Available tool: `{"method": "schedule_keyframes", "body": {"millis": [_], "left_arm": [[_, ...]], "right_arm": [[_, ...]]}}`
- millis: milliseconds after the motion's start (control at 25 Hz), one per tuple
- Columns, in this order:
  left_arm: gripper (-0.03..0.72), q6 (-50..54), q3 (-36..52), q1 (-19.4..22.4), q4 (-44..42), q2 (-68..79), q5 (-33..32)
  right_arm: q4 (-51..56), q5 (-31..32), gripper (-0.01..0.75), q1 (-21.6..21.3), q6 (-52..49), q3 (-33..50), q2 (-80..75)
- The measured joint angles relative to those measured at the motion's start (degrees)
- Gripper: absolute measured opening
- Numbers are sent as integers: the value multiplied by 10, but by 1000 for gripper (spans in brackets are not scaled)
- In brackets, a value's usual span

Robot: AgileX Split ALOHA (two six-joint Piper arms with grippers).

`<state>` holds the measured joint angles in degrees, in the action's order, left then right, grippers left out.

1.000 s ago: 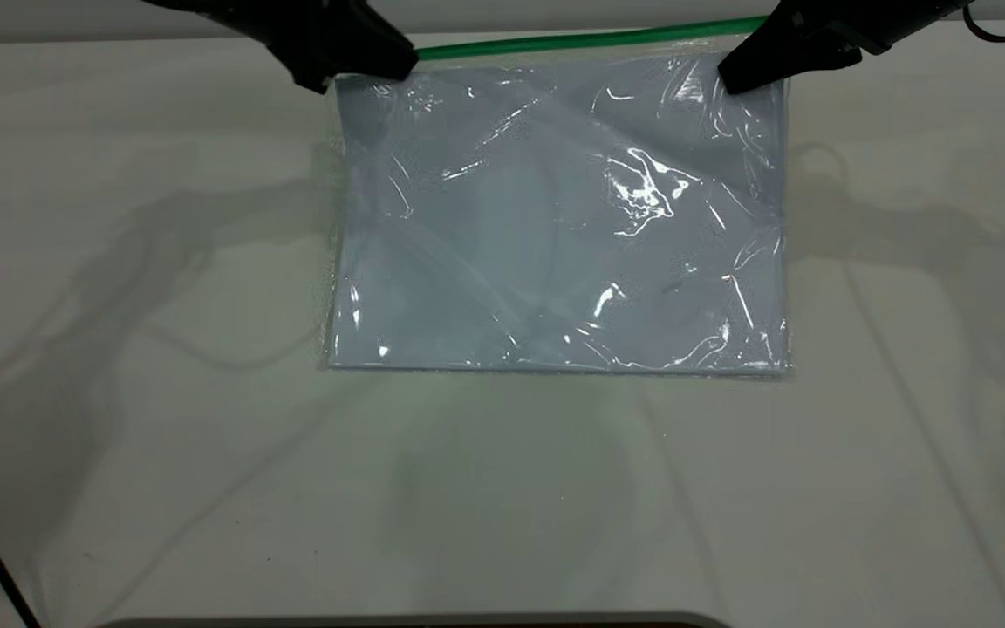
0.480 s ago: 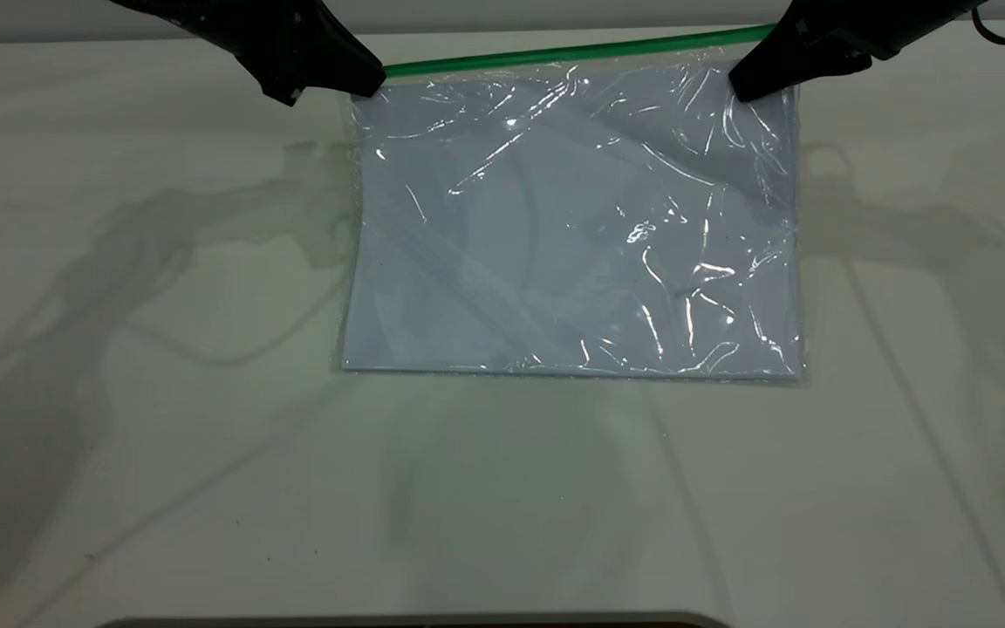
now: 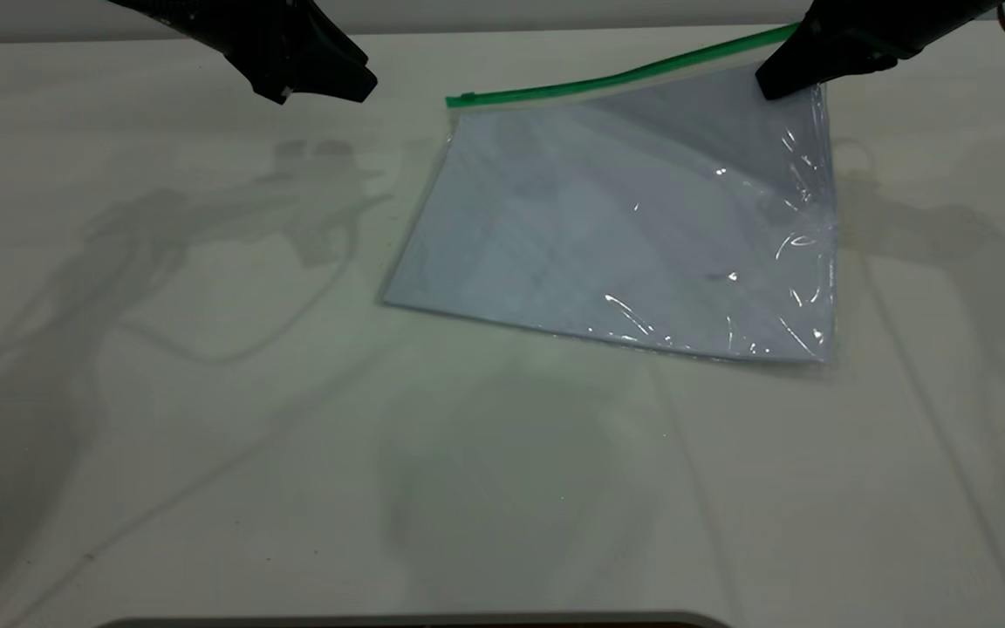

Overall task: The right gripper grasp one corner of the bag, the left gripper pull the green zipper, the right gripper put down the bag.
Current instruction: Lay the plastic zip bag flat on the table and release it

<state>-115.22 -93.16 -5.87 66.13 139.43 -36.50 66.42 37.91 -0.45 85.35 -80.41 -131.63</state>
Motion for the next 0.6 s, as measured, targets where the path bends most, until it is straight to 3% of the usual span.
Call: {"method": "schedule_keyframes", "body": {"millis": [160,320,440,600], "left_arm": [[506,29,0,0,2,-2,25],[552,131,0,0,6,-28,65],[555,237,0,0,-10,-79,77],[557,375,0,0,-95,-163,74]], "right_arm": [[1,0,378,0,-11,0,0],[-19,-31,609,0,-53,0,6],[-70,-58,665,0,-94,0,35],[-147,-55,643,0,-170,0,118]]}}
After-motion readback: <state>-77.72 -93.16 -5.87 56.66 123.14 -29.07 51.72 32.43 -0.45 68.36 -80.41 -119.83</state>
